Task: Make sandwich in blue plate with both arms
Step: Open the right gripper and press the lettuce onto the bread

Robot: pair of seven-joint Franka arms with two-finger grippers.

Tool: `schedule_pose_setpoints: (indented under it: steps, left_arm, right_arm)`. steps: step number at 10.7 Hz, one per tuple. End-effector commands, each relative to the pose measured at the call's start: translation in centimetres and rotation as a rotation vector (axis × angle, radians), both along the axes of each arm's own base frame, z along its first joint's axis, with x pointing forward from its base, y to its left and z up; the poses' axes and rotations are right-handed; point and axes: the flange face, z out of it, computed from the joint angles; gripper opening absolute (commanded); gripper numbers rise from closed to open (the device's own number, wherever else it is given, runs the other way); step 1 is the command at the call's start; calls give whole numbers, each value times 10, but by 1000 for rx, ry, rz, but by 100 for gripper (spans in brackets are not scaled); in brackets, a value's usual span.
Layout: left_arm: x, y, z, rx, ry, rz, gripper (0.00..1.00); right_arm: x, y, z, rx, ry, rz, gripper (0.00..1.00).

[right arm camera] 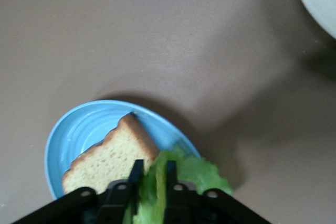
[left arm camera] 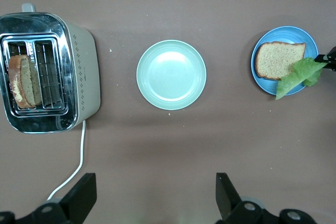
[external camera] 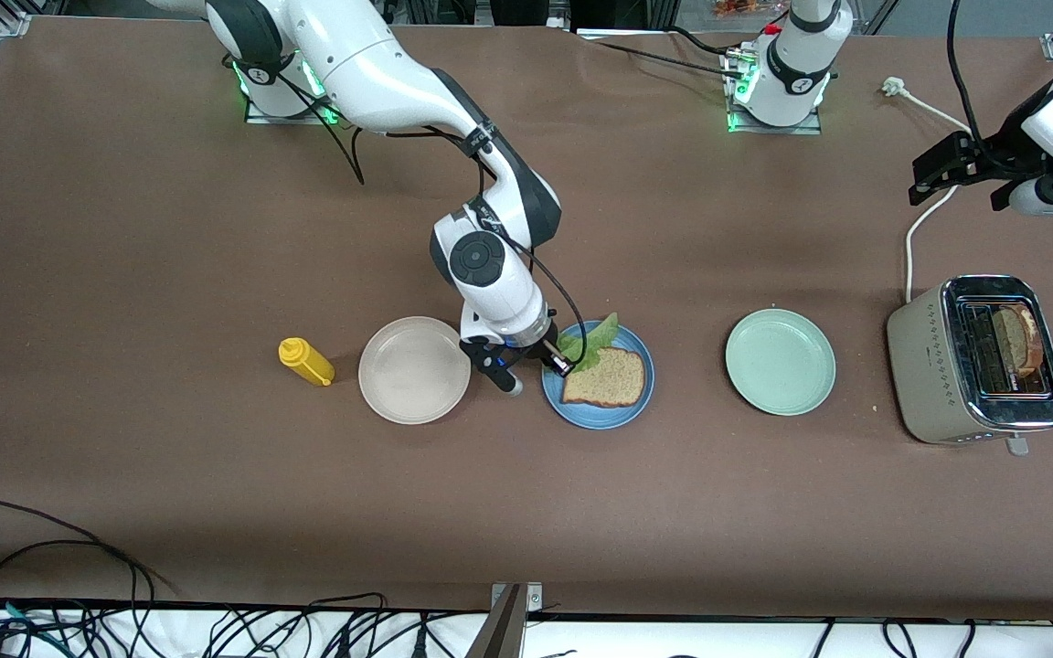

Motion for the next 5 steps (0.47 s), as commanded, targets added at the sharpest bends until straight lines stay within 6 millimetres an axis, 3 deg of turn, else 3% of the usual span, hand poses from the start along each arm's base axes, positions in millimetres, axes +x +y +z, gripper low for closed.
schedule_pose_setpoints:
  steps: [1,3,5]
  left_arm:
    - [-5,1,2,6,1,7,100]
    - [-5,1,2,6,1,7,100]
    - [-5,1,2,6,1,7,100]
  right_arm:
    - [-1,1,-12,-5,6,3,100]
    - [-3,-4,-12,-47,55,49,100]
    - [-2,-10,17,-89,111,124,100]
